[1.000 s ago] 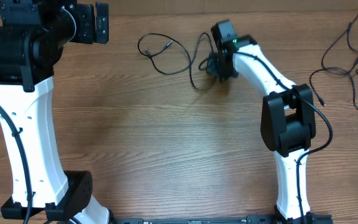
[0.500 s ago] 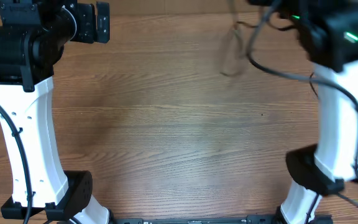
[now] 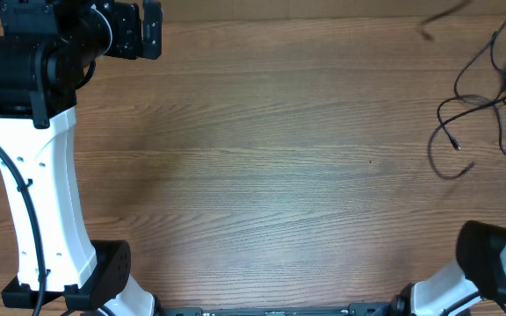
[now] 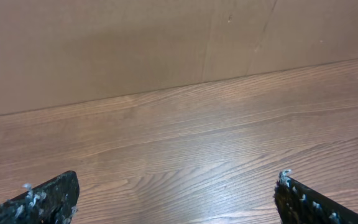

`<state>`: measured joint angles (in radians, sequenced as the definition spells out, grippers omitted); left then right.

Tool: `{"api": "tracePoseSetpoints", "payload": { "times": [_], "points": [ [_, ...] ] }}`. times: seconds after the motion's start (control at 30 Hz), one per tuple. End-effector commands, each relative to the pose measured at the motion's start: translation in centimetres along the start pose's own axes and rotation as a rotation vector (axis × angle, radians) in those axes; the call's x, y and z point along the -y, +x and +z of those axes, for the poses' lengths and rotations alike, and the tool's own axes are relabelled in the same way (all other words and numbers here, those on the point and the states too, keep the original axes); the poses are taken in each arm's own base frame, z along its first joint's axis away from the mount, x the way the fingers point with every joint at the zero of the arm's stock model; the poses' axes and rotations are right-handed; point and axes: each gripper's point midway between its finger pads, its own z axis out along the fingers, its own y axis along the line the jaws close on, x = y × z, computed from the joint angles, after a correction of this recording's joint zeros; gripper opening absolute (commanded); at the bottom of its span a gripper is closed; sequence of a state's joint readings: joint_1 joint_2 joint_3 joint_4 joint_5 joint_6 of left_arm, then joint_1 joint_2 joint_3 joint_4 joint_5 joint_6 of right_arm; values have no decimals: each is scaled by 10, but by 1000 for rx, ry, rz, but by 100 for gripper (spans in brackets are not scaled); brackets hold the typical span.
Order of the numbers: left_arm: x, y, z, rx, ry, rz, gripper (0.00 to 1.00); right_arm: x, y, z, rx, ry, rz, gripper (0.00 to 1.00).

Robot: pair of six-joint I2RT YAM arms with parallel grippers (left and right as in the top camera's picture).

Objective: Untangle cables
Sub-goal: 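Carry the last cable with the right gripper to the top-right pile and release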

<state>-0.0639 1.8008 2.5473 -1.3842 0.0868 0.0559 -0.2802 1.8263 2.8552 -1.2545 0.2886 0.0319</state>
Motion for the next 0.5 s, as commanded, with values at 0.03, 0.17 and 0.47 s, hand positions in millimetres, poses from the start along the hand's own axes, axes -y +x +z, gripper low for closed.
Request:
{"api": "tracePoseSetpoints", "payload": {
  "times": [0.03, 0.17, 0.47],
  "points": [
    [4, -2, 3, 2, 21, 14, 100, 98, -27, -17, 87, 246, 11, 4],
    [4, -2, 3, 2, 21, 14, 100, 140, -39, -27, 129, 267, 29, 4],
    [4, -2, 3, 2, 20, 15, 100, 236, 5, -21, -18, 372, 94, 4]
  ]
}}
